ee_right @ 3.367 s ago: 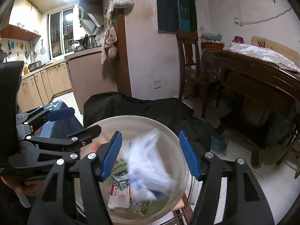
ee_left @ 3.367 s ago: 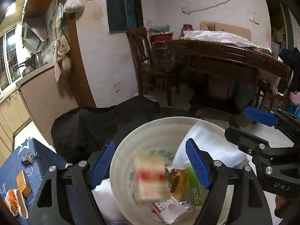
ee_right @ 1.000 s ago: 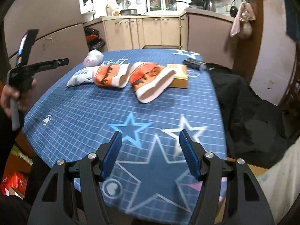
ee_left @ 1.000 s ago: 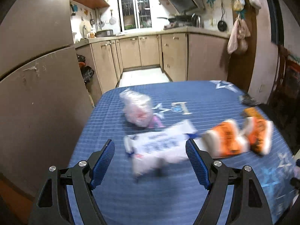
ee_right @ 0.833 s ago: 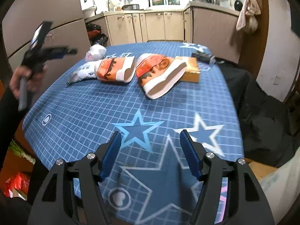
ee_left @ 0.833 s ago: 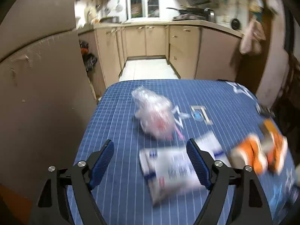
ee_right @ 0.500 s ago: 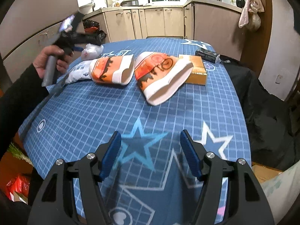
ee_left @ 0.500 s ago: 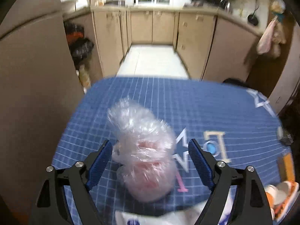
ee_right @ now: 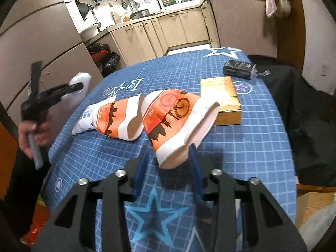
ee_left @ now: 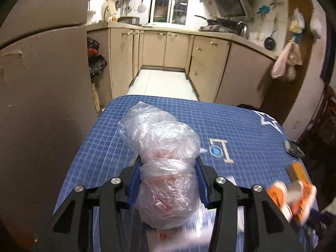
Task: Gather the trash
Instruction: 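Grasp the clear plastic bag with the left tool while the right tool grasps an orange paper cup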
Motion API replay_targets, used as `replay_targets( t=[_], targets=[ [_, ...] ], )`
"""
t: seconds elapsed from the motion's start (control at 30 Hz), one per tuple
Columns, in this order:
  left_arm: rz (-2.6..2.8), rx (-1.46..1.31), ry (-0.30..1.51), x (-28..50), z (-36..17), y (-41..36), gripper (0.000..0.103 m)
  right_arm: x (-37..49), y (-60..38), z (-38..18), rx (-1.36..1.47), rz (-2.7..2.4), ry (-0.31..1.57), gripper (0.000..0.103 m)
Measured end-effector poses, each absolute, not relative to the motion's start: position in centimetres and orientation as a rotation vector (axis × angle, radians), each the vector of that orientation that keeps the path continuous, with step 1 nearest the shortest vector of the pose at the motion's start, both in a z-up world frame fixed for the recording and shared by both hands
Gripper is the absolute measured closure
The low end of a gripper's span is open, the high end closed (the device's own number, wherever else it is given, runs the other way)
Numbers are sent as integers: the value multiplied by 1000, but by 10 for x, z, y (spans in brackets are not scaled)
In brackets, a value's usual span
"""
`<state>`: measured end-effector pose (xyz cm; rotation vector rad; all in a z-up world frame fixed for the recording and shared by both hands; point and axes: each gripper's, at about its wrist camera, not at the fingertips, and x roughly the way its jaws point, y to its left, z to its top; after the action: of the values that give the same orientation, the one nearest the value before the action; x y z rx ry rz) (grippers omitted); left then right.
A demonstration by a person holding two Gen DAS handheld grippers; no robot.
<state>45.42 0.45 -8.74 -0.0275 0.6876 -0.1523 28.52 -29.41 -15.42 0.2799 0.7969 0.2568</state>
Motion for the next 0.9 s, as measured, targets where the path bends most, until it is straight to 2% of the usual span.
replay_targets(
  t=[0.1,0.37,0.4,0.43,0.5,0.63,0.9],
  targets=[
    [-174,-27,684,429,-86,8,56,292,-289,-158,304,282,815,73],
    [-197,-4,683,392,-91,-1,55,303,-281,-169,354,309,859,73],
    [-199,1,684,390,-92,-1,55,304,-280,-169,361,316,857,87],
    [-202,9,685,387,-94,-4,55,304,-279,-171,370,321,859,93],
    [-204,28,686,379,-96,-9,55,298,-280,-166,369,320,831,95],
    [-226,50,672,358,-98,-15,55,278,-277,-150,329,294,774,98],
    [-341,49,675,314,-96,-51,55,218,-279,-120,233,222,688,98]
  ],
)
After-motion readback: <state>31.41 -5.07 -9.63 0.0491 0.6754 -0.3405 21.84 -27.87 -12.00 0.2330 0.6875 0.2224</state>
